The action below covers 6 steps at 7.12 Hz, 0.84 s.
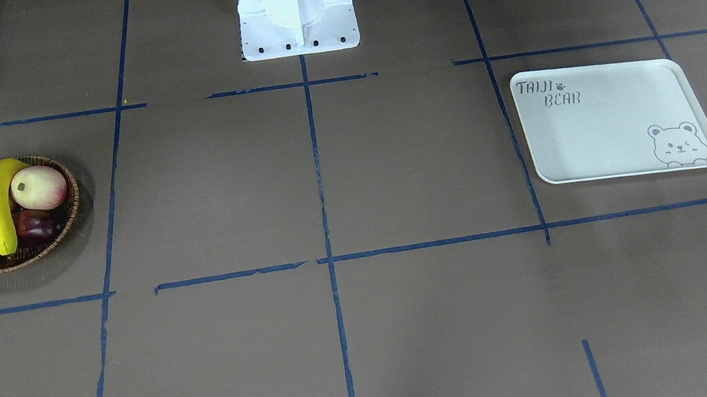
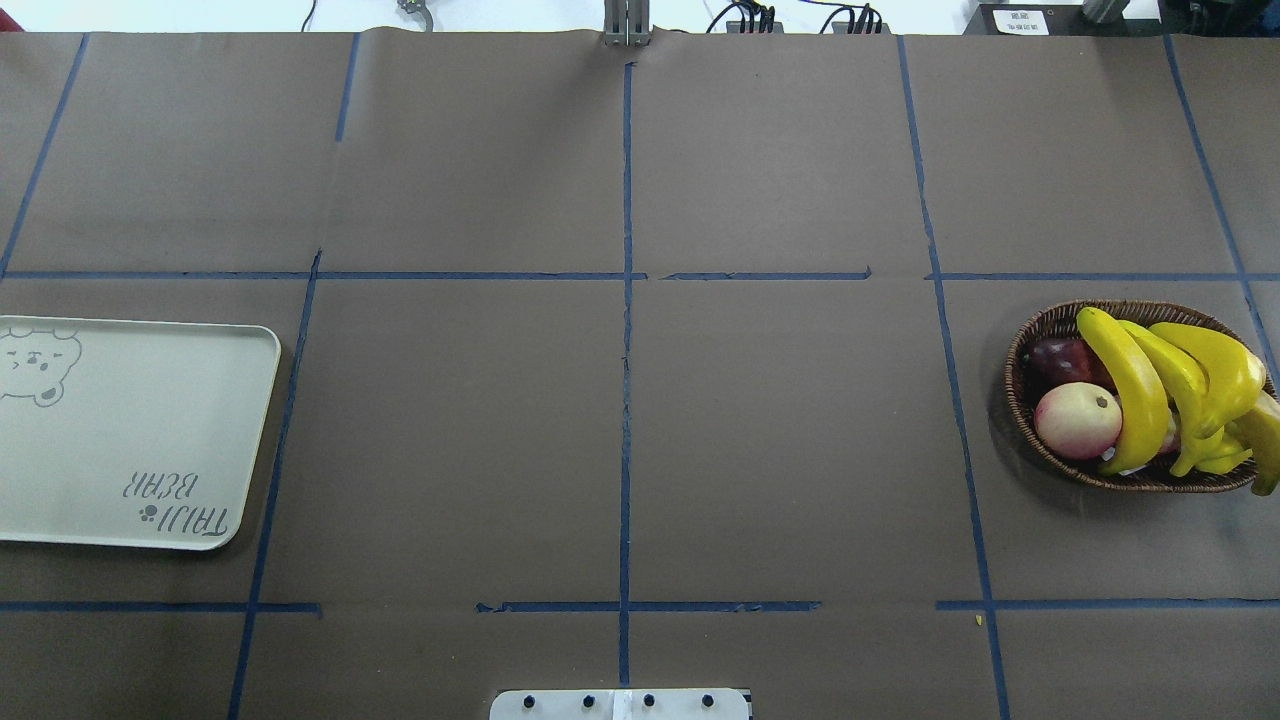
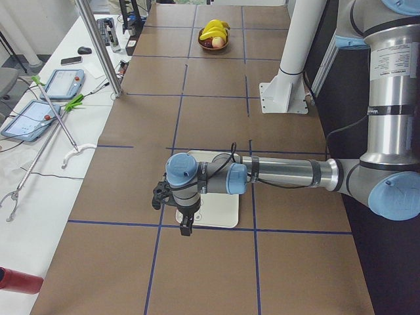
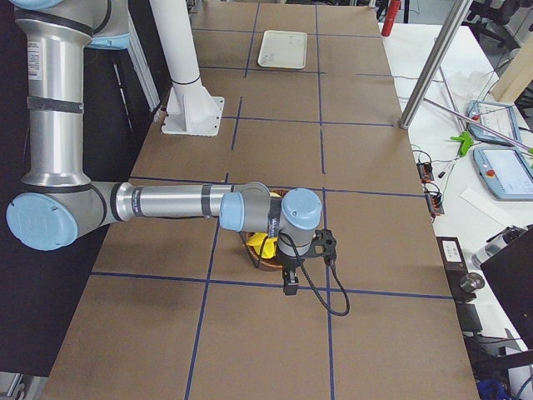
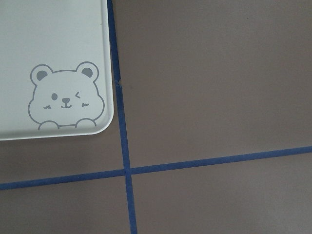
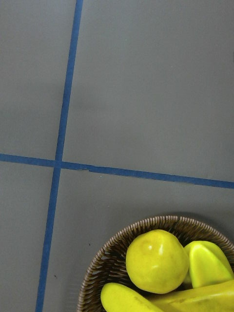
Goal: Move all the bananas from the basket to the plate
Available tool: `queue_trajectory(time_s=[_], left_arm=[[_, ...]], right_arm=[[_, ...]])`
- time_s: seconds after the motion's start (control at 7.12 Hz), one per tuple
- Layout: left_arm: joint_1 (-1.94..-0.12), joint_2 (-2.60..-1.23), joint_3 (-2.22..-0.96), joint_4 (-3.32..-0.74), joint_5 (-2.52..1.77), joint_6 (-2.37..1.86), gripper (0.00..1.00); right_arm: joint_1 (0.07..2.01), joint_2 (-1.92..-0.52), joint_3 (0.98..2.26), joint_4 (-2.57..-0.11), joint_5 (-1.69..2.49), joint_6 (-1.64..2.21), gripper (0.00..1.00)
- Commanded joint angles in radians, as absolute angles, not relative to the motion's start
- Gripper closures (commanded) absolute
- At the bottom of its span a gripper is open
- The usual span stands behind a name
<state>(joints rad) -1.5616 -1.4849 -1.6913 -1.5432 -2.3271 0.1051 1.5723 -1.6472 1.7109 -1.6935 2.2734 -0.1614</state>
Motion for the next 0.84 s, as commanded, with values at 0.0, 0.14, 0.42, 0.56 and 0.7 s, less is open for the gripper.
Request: queue_trajectory(time_s=[0.0,0.14,0.42,0.56,0.7], left_arm=[[-1.56,-1.483,-1.712,-1.531,-2.327,0.104,0.0],[-1.556,-1.483,-1.712,-1.529,-2.329,0.104,0.0],[-1.555,-1.477,-1.712,-1.529,-2.329,0.104,0.0],[-1.555,-1.477,-1.712,-1.529,-2.329,0.104,0.0],[-1.555,-1.476,-1.712,-1.529,-2.329,0.104,0.0]], right_arm=[[1.572,-1.646,1.718,-1.694,2.275,-0.161,0.0],[1.572,-1.647,1.739,-1.694,2.281,-0.16,0.0],[1.566,-1.646,1.787,-1.694,2.33,-0.135,0.0],[1.565,-1.647,1.802,-1.694,2.365,-0.047,0.0],[1.549,-1.647,1.833,-1.694,2.411,0.079,0.0]])
